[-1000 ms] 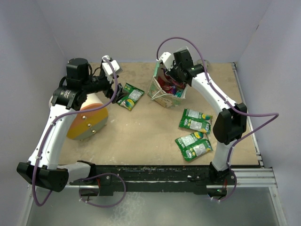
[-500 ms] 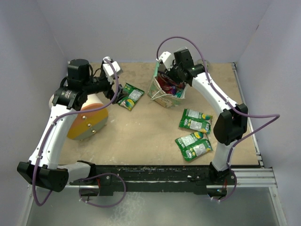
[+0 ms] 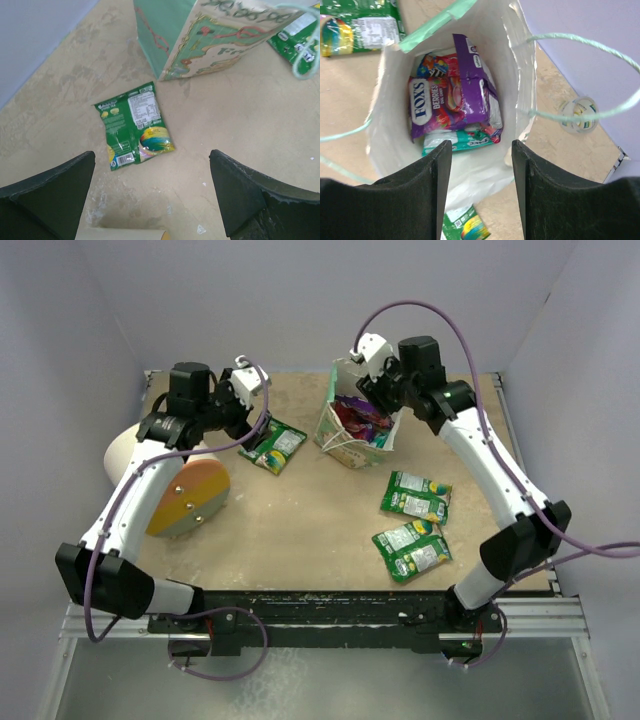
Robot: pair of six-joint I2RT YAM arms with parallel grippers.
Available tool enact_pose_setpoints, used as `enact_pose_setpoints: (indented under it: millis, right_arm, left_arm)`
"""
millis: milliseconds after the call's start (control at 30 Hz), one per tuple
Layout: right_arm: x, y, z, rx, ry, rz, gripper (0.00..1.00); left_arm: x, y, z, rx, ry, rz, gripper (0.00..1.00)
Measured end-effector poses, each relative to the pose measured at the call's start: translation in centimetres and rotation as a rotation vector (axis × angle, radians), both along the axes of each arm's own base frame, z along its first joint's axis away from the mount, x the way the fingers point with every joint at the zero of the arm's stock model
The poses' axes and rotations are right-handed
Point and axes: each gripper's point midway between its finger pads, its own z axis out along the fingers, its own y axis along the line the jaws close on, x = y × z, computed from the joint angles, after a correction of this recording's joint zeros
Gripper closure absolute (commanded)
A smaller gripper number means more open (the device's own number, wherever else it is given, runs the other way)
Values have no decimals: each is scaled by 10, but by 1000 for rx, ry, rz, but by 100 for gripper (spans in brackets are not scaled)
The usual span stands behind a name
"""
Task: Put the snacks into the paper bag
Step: Pick up the snack from the center of the board.
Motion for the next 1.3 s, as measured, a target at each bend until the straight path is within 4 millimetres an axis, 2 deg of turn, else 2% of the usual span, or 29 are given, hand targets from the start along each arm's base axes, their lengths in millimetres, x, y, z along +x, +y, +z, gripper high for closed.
enact_pose_setpoints:
  millis: [167, 400, 633, 733, 900, 1100, 1300]
  right_arm:
    - [-32, -5, 16, 54, -16, 26, 44]
    - [-62, -18, 25, 84, -45, 39, 40]
    - [-65, -47, 34, 148, -71, 1, 37]
    - [-68, -54, 42, 176, -89, -7, 36]
    - [-76, -53, 51, 204, -111, 17, 36]
    - [-79, -54, 56, 215, -122, 24, 35]
    - [-78, -55, 52, 222, -116, 28, 35]
  left_arm:
    - [16, 4, -30, 49, 64, 40, 1]
    - [41, 3, -68, 120, 140, 79, 1]
    - [79, 0, -109, 175, 249, 121, 2]
    - [94, -2, -120, 189, 290, 141, 4]
    - [118, -3, -140, 216, 324, 166, 13]
    - [133, 0, -170, 241, 387, 177, 22]
    - [147, 7, -196, 254, 437, 193, 29]
